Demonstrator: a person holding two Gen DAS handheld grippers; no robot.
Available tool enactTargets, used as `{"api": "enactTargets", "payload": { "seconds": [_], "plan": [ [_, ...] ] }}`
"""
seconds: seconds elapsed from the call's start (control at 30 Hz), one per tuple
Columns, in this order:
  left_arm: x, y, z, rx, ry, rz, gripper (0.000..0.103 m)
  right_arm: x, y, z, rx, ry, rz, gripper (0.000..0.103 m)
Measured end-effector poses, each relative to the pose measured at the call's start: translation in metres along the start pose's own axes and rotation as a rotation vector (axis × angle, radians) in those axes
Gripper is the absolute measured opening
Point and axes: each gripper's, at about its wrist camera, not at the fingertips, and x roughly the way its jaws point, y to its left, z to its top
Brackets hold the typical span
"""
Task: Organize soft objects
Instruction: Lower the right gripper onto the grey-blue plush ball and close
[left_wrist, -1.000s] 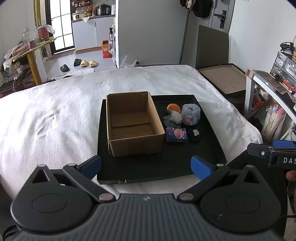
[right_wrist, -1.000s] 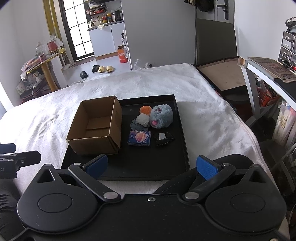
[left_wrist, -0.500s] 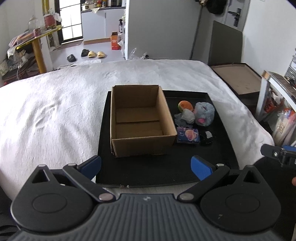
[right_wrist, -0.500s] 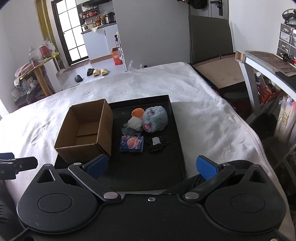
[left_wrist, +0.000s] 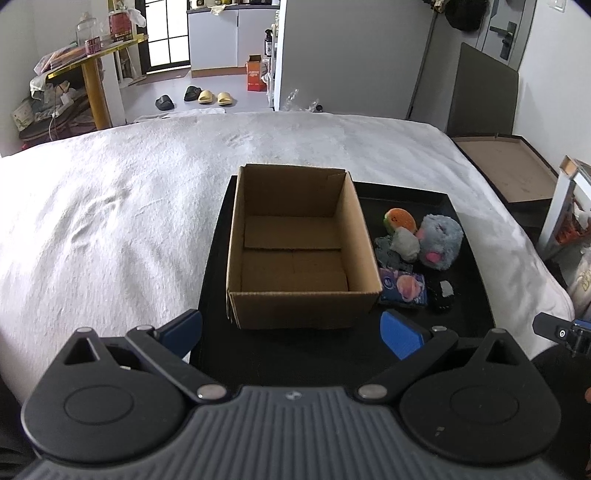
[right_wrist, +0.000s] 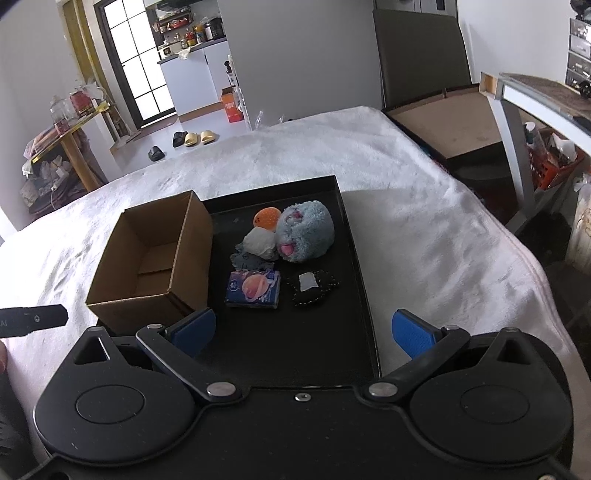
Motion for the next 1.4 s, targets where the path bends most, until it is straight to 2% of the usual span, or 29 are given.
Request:
{"api": "enactTargets", "payload": {
  "seconds": [0.57,1.03,1.4],
  "plan": [
    [0.05,0.017,0.021,-0.066,0.011,0.053,0.1,0.076,-0.01,0.031,0.073,0.06,0.068,0.1],
    [0.098,0.03,0.037,-0.078,0.043,0.113,0.098,0.145,-0.01,0.053,0.07,0.083,0.021,0.103],
    [0.134,0.03,0.046,-0.089,0.081,0.159,0.082,0.189,-0.017,0.067,0.076,0.074,-0.001,0.103]
  ]
}}
